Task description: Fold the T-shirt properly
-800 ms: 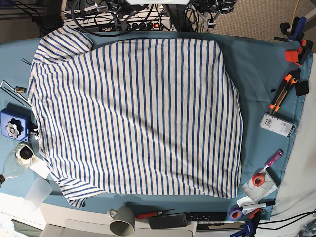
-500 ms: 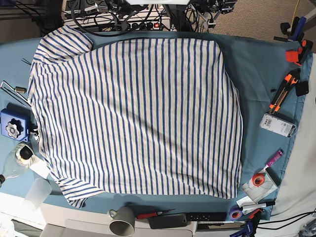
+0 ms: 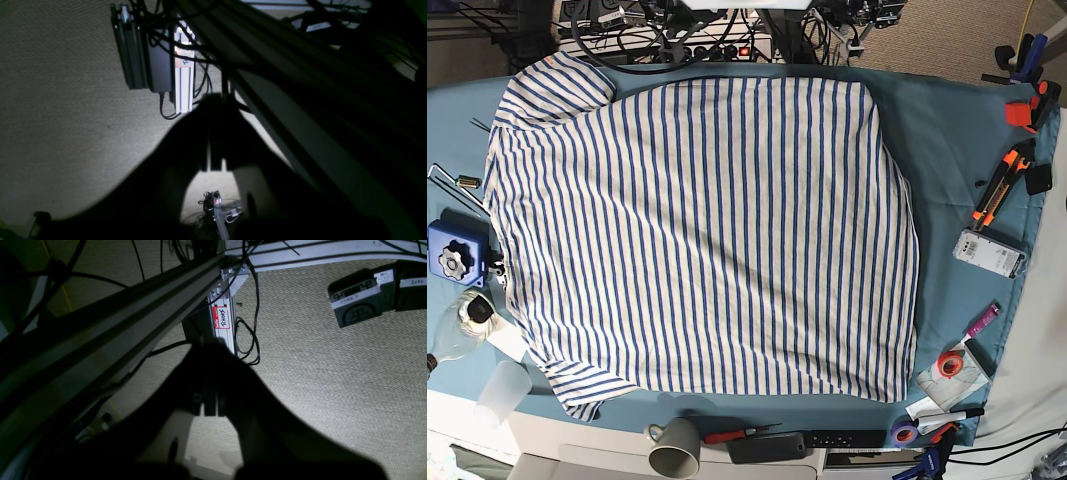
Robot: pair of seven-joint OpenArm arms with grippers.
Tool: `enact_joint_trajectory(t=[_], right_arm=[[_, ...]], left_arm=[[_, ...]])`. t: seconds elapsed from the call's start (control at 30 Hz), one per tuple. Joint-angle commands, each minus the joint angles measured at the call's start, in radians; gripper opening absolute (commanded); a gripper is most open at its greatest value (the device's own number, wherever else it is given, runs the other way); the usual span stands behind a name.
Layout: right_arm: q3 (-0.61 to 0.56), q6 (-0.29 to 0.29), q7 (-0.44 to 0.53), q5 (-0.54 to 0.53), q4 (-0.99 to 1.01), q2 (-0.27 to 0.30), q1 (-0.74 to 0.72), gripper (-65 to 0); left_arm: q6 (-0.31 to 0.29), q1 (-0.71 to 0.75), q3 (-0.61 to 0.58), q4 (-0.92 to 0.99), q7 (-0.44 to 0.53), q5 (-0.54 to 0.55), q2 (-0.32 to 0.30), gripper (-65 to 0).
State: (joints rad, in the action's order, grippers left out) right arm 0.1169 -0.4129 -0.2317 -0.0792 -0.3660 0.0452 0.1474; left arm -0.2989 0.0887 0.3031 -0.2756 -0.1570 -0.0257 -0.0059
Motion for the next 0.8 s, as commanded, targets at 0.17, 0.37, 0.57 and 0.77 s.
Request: enact_joint_trajectory(t=[0.17,0.37,0.57,0.77], right_arm=[[0.002,-0.010,-0.003,-0.010,-0.005,0.049,0.008,-65.0],[0.002,-0.014,-0.002,-0.010,-0.007,0.106,0.022,-65.0],[0.002,-0.019,0.006,-0.010,-0.015,0.153,0.043,-65.0],[0.002,-0.122,0.005,-0.011,-0.169,0.171,0.155,-65.0]], left_arm=[[-0.017,0.003,0.001,-0.003,0.000,0.003,-0.024,-65.0],[-0.018,0.003,0.001,-0.004,-0.001,0.003,-0.071,-65.0],[-0.066,0.010,0.001,-0.019,0.000,0.004,-0.108,-65.0],[-0.065,0.084,0.001,-0.125,-0.004,0.042,-0.119,-65.0]])
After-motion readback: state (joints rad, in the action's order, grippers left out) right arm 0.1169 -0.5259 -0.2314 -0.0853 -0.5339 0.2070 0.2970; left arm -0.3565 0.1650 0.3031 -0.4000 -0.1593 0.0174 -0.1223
